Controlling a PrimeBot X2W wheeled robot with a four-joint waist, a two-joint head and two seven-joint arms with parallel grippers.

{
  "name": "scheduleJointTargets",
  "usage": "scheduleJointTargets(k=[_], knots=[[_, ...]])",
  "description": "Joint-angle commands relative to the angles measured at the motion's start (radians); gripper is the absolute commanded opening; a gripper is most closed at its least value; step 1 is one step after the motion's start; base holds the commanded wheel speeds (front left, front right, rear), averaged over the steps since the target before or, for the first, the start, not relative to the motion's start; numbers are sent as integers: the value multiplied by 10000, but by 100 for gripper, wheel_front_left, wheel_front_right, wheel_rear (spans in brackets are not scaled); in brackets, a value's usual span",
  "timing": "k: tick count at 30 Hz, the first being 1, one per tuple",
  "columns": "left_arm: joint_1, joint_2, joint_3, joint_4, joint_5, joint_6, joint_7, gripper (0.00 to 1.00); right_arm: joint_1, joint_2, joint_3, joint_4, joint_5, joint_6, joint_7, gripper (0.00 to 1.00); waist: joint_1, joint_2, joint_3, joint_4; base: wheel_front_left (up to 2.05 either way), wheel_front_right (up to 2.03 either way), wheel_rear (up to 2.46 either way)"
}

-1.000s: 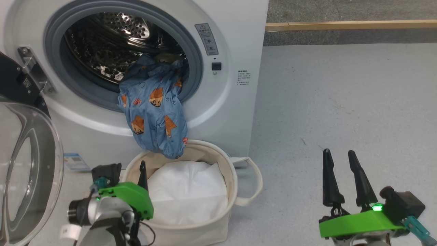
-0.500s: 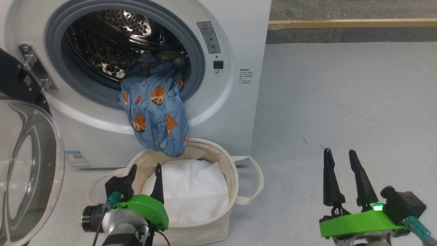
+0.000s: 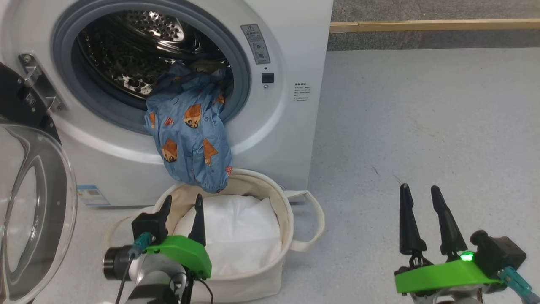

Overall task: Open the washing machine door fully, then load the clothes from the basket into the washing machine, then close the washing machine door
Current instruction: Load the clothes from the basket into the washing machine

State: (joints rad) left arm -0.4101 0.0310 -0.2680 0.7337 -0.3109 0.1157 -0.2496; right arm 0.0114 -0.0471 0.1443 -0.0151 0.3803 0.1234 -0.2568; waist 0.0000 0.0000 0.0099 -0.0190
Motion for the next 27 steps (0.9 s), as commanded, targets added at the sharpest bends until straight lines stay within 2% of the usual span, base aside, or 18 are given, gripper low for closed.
scheduleJointTargets(k=[1, 8, 13, 27], knots=[[-212, 193, 339, -378, 62, 69, -121, 100, -149, -31, 204, -360, 14, 73, -49, 100, 0, 0, 12, 2, 0, 0, 0], [-169, 193, 326, -490, 101, 129, -122, 100, -165, -31, 240, -362, -9, 73, -49, 100, 0, 0, 143, -13, 0, 0, 0], [-522, 193, 305, -192, 109, 182, -122, 100, -341, -31, 275, -442, -36, 73, -49, 100, 0, 0, 615, -127, 0, 0, 0], [-3804, 237, 262, 2132, -305, 222, 3, 100, -1536, -31, 425, -760, -90, 73, -49, 100, 0, 0, 3444, -744, 0, 0, 0]])
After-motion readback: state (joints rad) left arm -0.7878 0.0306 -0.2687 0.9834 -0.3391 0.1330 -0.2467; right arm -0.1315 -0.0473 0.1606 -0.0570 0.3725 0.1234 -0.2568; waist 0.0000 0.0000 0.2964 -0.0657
